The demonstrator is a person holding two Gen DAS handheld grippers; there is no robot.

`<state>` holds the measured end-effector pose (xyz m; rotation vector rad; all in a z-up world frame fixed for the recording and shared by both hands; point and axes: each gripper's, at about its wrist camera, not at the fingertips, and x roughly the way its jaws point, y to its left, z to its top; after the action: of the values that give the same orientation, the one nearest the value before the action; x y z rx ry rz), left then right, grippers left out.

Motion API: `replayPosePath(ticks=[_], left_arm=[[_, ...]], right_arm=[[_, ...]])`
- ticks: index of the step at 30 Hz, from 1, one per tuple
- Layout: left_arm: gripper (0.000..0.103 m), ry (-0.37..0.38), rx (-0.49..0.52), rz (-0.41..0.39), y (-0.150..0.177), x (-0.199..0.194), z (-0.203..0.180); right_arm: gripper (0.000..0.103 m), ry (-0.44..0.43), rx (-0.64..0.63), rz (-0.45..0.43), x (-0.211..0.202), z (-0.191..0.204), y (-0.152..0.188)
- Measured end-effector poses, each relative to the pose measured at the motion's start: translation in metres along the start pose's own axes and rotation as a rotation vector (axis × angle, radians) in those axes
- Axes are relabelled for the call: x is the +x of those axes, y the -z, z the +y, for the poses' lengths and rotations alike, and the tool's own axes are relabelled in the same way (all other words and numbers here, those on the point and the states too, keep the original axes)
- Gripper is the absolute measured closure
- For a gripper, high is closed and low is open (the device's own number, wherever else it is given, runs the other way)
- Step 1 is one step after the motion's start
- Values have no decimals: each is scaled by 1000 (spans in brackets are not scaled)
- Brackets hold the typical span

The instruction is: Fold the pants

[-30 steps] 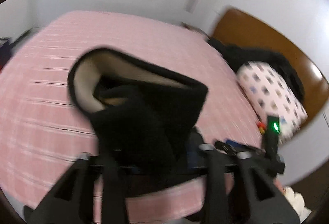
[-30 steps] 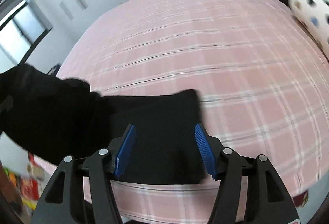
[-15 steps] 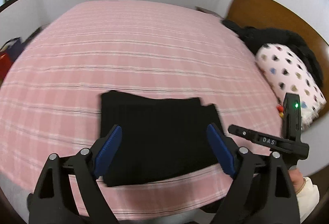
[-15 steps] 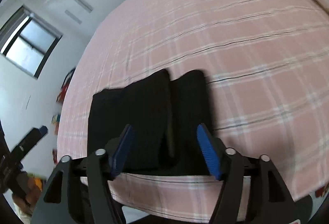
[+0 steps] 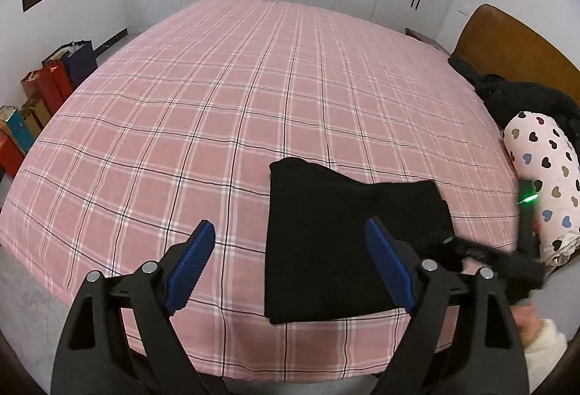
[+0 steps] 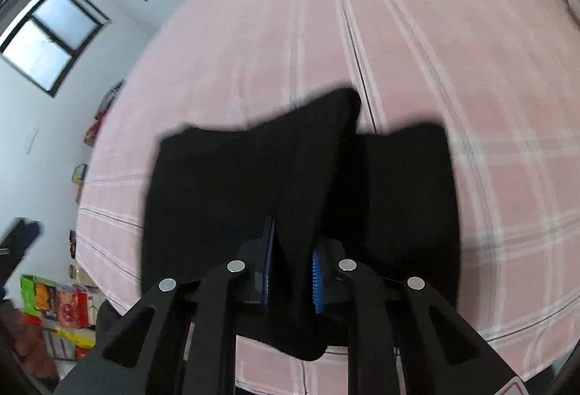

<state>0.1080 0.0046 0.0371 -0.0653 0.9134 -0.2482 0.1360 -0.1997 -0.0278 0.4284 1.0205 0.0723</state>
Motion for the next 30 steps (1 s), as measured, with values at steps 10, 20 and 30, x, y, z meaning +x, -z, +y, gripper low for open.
replayPosePath(ticks=[10, 20, 30], left_arm=[[21, 5, 36, 45, 14, 16, -19], [21, -40, 46, 87, 21, 31, -21], [21, -113, 7, 97, 22, 30, 20]], right_arm=[[78, 203, 32, 113, 14, -66, 34], [80, -46, -161, 0, -12, 43, -15], [87, 69, -289, 235, 141, 123, -36]])
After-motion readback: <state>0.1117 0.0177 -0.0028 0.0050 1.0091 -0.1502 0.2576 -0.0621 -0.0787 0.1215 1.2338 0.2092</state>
